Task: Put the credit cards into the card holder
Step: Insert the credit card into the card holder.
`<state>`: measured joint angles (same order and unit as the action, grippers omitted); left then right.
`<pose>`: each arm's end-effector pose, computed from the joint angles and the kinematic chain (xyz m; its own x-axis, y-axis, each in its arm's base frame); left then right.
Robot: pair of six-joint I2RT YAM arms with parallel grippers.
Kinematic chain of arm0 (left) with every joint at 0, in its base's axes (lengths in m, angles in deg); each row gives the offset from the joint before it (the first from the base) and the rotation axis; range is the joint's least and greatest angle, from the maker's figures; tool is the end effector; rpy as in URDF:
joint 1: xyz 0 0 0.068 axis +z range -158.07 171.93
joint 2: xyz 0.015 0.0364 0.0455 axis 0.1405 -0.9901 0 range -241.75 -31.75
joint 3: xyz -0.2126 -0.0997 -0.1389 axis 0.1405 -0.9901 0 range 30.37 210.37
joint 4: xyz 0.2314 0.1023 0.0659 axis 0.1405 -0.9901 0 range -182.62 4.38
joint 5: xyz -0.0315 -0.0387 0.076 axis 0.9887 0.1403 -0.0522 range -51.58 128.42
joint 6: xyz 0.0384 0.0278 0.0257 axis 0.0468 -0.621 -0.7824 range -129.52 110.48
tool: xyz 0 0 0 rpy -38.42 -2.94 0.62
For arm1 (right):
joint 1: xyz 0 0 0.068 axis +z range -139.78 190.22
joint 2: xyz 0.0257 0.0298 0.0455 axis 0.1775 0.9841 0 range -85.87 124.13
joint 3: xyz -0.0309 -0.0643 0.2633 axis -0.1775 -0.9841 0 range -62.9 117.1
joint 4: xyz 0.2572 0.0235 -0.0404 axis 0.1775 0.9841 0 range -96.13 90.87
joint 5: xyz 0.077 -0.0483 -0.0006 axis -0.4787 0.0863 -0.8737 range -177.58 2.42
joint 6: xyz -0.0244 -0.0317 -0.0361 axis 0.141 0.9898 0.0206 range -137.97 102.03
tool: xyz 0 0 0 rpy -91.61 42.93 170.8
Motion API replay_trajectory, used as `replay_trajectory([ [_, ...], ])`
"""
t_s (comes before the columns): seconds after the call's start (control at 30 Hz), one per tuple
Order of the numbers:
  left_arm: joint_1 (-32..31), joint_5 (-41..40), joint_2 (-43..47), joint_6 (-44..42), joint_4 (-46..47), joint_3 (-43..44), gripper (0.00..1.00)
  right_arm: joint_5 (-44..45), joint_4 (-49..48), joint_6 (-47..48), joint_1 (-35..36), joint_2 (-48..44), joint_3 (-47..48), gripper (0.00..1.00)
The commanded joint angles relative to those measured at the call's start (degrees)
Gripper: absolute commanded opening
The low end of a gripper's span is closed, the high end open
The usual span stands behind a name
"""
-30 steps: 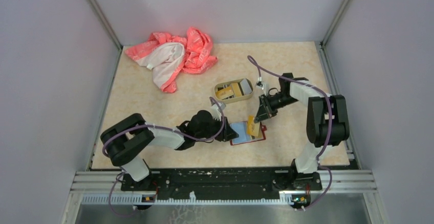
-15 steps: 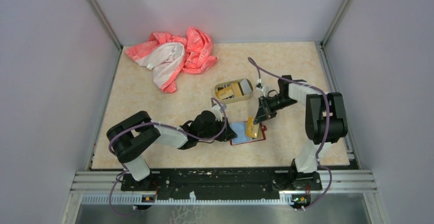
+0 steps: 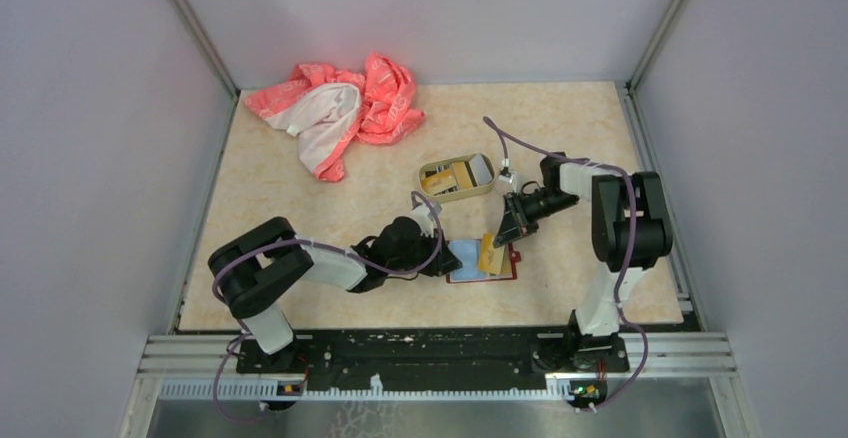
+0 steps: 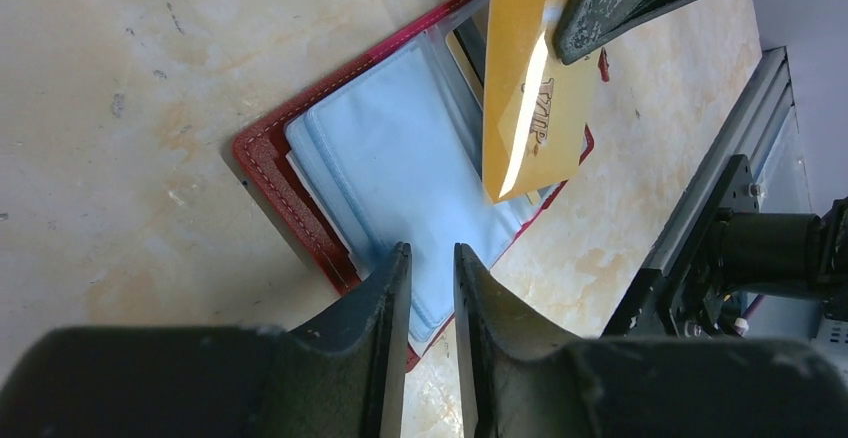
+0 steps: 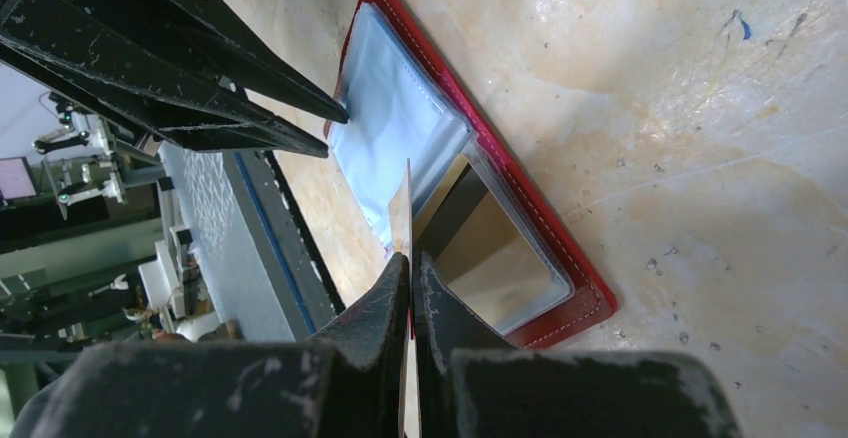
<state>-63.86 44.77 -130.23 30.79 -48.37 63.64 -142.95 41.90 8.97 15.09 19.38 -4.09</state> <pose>0.1726 -0.2608 0.1261 -0.7682 -0.0139 -0.6400 0.4980 0.6153 -0.6111 0.2908 0.0542 0.1381 -0.8927 -0.3344 -0.3022 -0.4360 0.4712 0.7667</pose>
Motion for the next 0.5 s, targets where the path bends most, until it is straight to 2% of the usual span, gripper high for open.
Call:
replay_trajectory([
  [0.0, -0.3, -1.4, -0.8, -0.7, -0.8, -0.7, 0.28, -1.5, 0.1, 0.5, -0.1, 1.2, 0.7, 0.00],
  [0.23, -0.3, -2.2, -1.3, -0.9, -1.0, -1.0, 0.23, -2.1, -2.3, -4.0, -1.5, 2.8, 0.2, 0.00],
  [0.47, -0.3, -2.6, -1.5, -0.7, -1.2, -1.1, 0.22, -0.1, -3.4, -6.9, -1.7, 4.1, 0.2, 0.00],
])
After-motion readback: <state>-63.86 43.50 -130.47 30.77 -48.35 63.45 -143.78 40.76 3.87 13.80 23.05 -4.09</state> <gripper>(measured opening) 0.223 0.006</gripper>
